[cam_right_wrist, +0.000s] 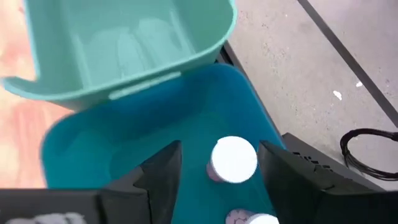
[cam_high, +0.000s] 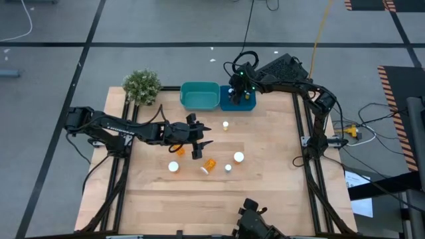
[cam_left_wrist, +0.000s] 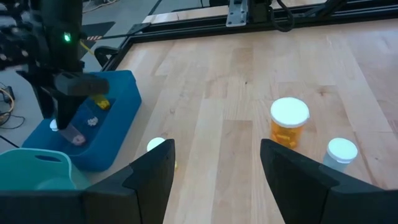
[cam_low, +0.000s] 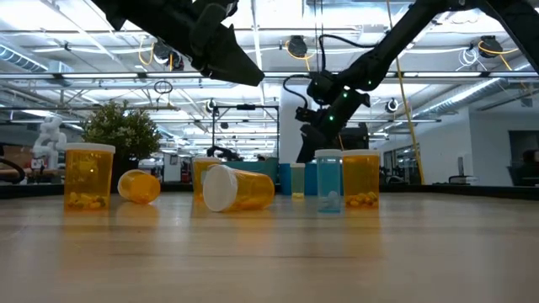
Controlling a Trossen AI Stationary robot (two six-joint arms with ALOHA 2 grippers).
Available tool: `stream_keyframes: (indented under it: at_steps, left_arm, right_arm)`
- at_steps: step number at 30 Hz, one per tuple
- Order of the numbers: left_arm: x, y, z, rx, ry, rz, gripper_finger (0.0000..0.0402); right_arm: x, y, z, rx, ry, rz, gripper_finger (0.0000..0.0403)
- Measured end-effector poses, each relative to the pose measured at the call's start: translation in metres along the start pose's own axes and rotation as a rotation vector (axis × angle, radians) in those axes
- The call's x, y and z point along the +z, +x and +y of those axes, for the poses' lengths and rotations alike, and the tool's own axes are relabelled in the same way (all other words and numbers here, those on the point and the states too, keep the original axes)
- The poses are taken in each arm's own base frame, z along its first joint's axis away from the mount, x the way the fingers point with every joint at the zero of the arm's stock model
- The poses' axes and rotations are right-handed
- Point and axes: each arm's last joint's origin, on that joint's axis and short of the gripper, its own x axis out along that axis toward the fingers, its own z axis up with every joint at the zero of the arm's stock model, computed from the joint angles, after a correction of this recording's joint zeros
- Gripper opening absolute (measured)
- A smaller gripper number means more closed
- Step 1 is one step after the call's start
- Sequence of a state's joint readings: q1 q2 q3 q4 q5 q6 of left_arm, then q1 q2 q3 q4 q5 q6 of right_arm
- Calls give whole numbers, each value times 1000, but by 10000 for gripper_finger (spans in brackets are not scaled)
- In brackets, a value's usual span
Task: Pick and place medicine bottles into bin by pill shape (circle, oval)
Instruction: Put the small pink tablet bottle into the blue bin, then put the yellow tablet bottle into the blue bin
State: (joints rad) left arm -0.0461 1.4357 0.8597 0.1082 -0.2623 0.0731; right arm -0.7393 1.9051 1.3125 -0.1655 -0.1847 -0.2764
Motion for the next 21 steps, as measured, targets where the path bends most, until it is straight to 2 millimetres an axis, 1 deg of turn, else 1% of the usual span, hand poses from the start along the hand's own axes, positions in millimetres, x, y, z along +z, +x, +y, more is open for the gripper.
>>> stream_keyframes:
  at_steps: [7,12,15,17,21]
  left_arm:
    - [0,0,-1,-2,-4,2,241]
    - [-1,0,-1,-3,-8,6,241]
    - [-1,0,-1,-3,-18,9,241]
    - [-1,0,-1,-2,-19,10,241]
    - [-2,0,-1,0,-22,25,241]
  right_arm:
    - [12,-30,9,-7,-7,-2,215]
    - [21,-61,21,-31,-23,-7,215]
    - [26,-84,35,-7,-14,-4,215]
    - [25,-98,47,16,-12,4,215]
    - [8,-124,78,62,-30,-25,215]
